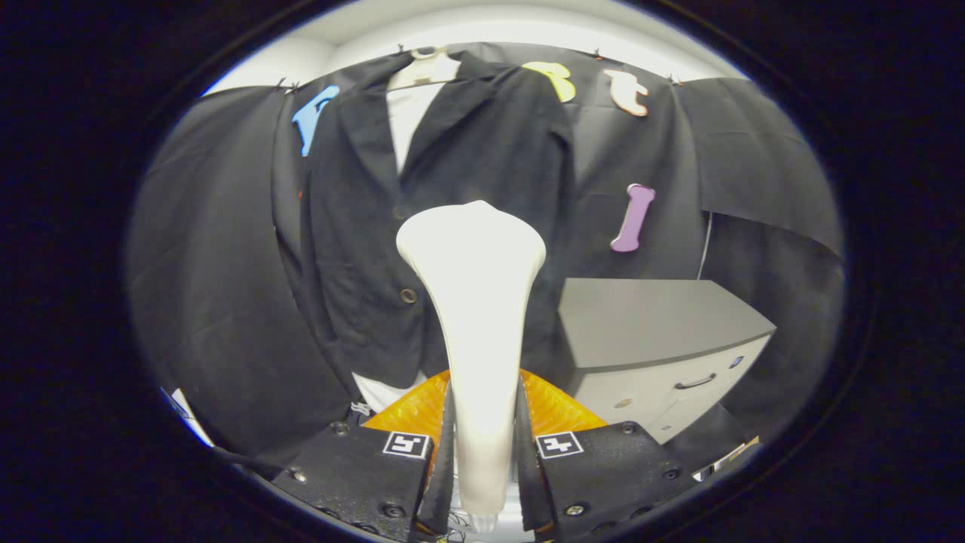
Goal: Iron the clothes twice with a garment steamer, once on the left side and once on the right side.
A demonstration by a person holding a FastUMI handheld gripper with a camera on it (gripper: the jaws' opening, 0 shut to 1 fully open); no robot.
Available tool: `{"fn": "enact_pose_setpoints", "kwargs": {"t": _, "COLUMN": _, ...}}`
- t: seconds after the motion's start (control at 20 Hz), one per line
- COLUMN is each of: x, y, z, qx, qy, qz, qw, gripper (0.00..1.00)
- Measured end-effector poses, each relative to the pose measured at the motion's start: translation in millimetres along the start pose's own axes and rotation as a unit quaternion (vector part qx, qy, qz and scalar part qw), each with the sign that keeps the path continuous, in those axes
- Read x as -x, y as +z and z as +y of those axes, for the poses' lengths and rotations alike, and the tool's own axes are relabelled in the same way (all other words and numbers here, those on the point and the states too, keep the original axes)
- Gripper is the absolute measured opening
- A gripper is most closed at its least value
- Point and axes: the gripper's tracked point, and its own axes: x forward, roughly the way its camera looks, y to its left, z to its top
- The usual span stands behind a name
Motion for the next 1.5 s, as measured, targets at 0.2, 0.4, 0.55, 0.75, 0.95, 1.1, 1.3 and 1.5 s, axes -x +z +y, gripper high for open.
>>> {"fn": "enact_pose_setpoints", "kwargs": {"t": 0.2, "x": 46.6, "y": 0.9, "z": -81.5, "qx": 0.004, "qy": -0.007, "qz": -0.022, "qw": 1.0, "gripper": 0.38}}
{"fn": "enact_pose_setpoints", "kwargs": {"t": 0.4, "x": 94.1, "y": -17.1, "z": -165.3, "qx": 0.007, "qy": -0.009, "qz": -0.034, "qw": 0.999, "gripper": 0.38}}
{"fn": "enact_pose_setpoints", "kwargs": {"t": 0.55, "x": 120.7, "y": -52.7, "z": -221.6, "qx": 0.011, "qy": -0.007, "qz": -0.028, "qw": 1.0, "gripper": 0.38}}
{"fn": "enact_pose_setpoints", "kwargs": {"t": 0.75, "x": 141.8, "y": -108.7, "z": -284.3, "qx": -0.008, "qy": -0.004, "qz": -0.007, "qw": 1.0, "gripper": 0.38}}
{"fn": "enact_pose_setpoints", "kwargs": {"t": 0.95, "x": 155.0, "y": -147.1, "z": -322.7, "qx": -0.022, "qy": -0.012, "qz": 0.011, "qw": 1.0, "gripper": 0.38}}
{"fn": "enact_pose_setpoints", "kwargs": {"t": 1.1, "x": 164.9, "y": -153.5, "z": -333.0, "qx": -0.032, "qy": -0.015, "qz": 0.01, "qw": 0.999, "gripper": 0.38}}
{"fn": "enact_pose_setpoints", "kwargs": {"t": 1.3, "x": 174.7, "y": -139.7, "z": -338.3, "qx": -0.023, "qy": -0.019, "qz": -0.012, "qw": 0.999, "gripper": 0.38}}
{"fn": "enact_pose_setpoints", "kwargs": {"t": 1.5, "x": 176.2, "y": -128.3, "z": -335.9, "qx": -0.018, "qy": -0.016, "qz": -0.022, "qw": 0.999, "gripper": 0.38}}
